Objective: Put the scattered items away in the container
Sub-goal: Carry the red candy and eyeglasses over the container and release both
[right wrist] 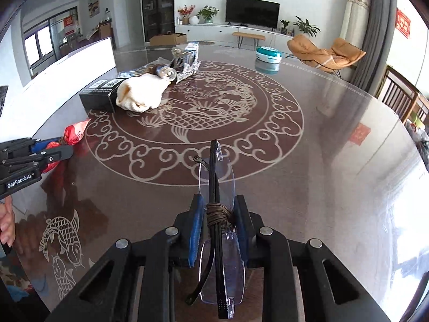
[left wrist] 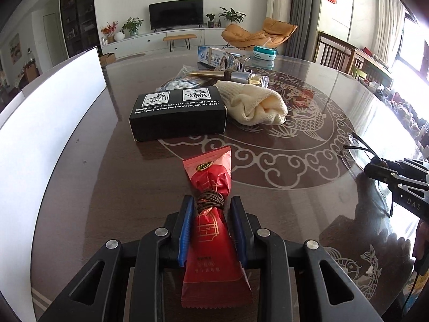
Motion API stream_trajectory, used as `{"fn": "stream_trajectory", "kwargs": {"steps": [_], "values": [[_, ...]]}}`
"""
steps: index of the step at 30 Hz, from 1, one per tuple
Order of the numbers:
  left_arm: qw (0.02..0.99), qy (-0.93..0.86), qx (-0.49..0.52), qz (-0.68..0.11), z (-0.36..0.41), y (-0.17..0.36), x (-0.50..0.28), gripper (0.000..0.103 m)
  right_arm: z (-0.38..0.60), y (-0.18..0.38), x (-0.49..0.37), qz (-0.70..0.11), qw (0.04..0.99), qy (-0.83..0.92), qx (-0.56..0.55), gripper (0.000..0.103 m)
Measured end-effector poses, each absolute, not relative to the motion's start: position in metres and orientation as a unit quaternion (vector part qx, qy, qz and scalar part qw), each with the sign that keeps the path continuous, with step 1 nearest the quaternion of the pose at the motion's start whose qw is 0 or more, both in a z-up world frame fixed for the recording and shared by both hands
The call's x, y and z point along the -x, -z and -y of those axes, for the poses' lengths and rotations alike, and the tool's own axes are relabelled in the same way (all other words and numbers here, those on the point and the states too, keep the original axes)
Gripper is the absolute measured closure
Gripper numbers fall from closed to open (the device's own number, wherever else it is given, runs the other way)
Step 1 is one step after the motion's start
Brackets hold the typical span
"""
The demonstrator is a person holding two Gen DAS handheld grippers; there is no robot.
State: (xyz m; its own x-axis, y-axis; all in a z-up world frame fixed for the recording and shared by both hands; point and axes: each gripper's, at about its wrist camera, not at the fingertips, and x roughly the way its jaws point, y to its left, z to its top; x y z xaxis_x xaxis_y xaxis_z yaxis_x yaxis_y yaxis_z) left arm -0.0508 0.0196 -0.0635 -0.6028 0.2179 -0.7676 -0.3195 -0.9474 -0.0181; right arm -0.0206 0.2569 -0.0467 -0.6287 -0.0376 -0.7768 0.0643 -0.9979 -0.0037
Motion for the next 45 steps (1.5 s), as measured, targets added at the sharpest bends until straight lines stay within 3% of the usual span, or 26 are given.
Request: {"fn": "stream_trajectory", "kwargs": {"steps": [8, 10, 11, 12, 14, 15, 25, 27, 32, 34, 35, 37, 38, 39, 45], "values": [[0.144, -0.895, 0.416, -0.069, -0.02, 0.063, 0.048, 0.072, -0.253, 0.045, 0.019, -0.01, 0.025, 0.902, -0.43, 0.077], [0.127, -0.896, 0.42, -0.071, -0.02, 0.063, 0.049, 0.048, -0.253, 0.045, 0.019, -0.005, 0.028, 0.902, -0.43, 0.077], [0.119, -0.894, 0.427, -0.064, -0.017, 0.063, 0.051, 0.029, -0.254, 0.045, 0.018, -0.003, 0.03, 0.903, -0.43, 0.076], [0.119, -0.893, 0.431, -0.053, -0.012, 0.064, 0.054, 0.026, -0.254, 0.045, 0.019, -0.004, 0.027, 0.903, -0.43, 0.07], [0.128, -0.892, 0.432, -0.031, -0.005, 0.064, 0.056, 0.025, -0.254, 0.046, 0.019, -0.006, 0.023, 0.902, -0.432, 0.056], [0.131, -0.892, 0.432, -0.028, -0.004, 0.063, 0.055, 0.025, -0.254, 0.047, 0.019, -0.007, 0.024, 0.901, -0.432, 0.053], [0.132, -0.885, 0.442, -0.067, -0.016, 0.067, 0.057, 0.014, -0.257, 0.047, 0.019, 0.003, 0.033, 0.902, -0.431, 0.051], [0.14, -0.88, 0.448, -0.074, -0.019, 0.068, 0.059, 0.008, -0.26, 0.047, 0.02, 0.007, 0.044, 0.901, -0.432, 0.051], [0.156, -0.863, 0.472, -0.091, -0.02, 0.066, 0.065, 0.007, -0.262, 0.041, 0.035, -0.022, 0.072, 0.88, -0.469, 0.051], [0.161, -0.857, 0.481, -0.095, -0.021, 0.064, 0.068, 0.008, -0.261, 0.038, 0.042, -0.035, 0.083, 0.871, -0.484, 0.051], [0.166, -0.855, 0.481, -0.097, -0.021, 0.064, 0.068, 0.014, -0.259, 0.036, 0.046, -0.042, 0.09, 0.866, -0.489, 0.052], [0.175, -0.855, 0.477, -0.101, -0.022, 0.059, 0.067, 0.038, -0.252, 0.034, 0.05, -0.065, 0.102, 0.859, -0.498, 0.069], [0.178, -0.854, 0.477, -0.104, -0.023, 0.056, 0.067, 0.061, -0.248, 0.033, 0.051, -0.08, 0.099, 0.854, -0.504, 0.094], [0.181, -0.852, 0.48, -0.104, -0.022, 0.054, 0.068, 0.083, -0.246, 0.031, 0.051, -0.088, 0.099, 0.852, -0.507, 0.093], [0.195, -0.85, 0.486, -0.067, -0.006, 0.042, 0.059, 0.085, -0.238, 0.004, 0.041, -0.078, 0.113, 0.856, -0.498, 0.094]]}}
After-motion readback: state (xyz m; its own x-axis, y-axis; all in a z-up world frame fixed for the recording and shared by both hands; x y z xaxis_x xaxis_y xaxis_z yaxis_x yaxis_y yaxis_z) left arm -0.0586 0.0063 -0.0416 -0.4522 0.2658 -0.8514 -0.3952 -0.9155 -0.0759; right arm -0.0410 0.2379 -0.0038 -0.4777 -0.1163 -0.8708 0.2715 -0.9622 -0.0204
